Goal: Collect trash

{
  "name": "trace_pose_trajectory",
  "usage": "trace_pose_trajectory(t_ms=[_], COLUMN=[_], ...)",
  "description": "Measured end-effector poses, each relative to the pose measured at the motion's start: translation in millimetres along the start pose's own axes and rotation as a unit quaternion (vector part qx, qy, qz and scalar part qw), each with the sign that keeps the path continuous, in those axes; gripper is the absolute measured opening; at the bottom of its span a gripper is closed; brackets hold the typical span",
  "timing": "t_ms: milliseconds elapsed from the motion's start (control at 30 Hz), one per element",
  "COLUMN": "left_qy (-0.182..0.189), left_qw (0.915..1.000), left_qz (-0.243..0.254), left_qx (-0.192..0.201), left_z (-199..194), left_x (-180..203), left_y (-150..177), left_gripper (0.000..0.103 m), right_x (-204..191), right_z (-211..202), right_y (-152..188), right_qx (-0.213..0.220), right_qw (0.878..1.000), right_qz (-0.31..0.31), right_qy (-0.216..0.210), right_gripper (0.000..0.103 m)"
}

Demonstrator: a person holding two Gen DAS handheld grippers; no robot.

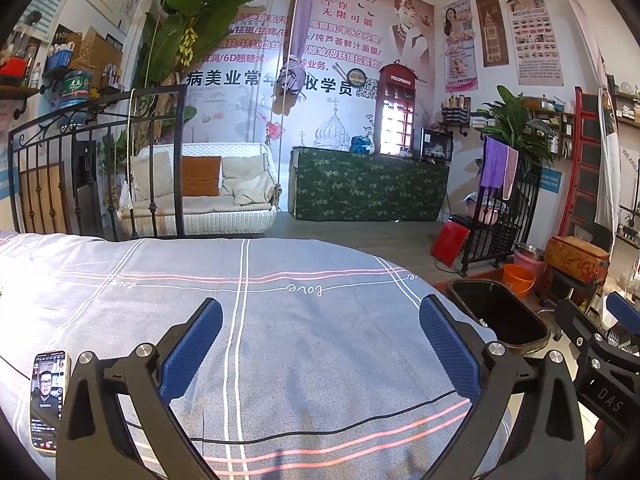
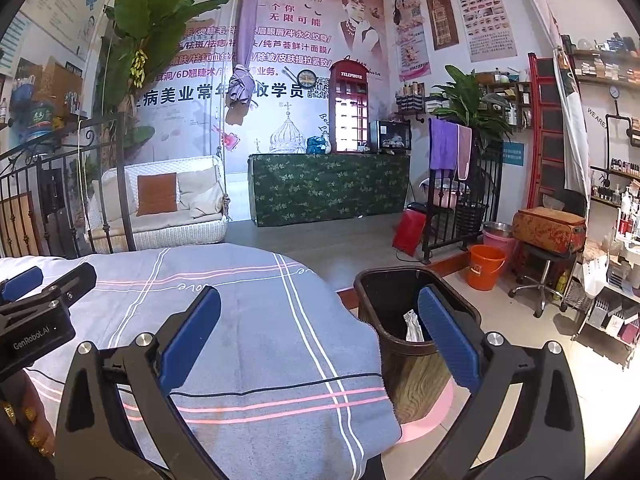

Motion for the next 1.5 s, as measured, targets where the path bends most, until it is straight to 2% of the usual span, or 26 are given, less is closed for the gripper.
trace_pose_trajectory(t_ms=[567,1500], left_qy=[0.003,0.012], left_qw=[1.0,0.9999], left_qz=[0.0,0.002], left_qx=[-0.008,-0.01], left_z=[-1,-2], left_x=[-7,-1], left_y=[11,-1], left_gripper=[0.098,0.098], right_x=[1,0], right_z=[1,1], right_y=[1,2], right_qx=[-0.004,-0.007], right_qw=[1.0,1.0], right_qz=[0.0,-0.001], right_qy=[0.002,0.002], right_gripper=[0.097,0.097])
Point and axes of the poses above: each gripper's, at about its wrist camera, not at the fingertips, and z roughly the way its jaws point, x to its right, y to its underside, the point moved 9 cm from there along z, roughly the way its jaws point, and after that the axes turned 11 degrees about z, right-handed, at the moved point
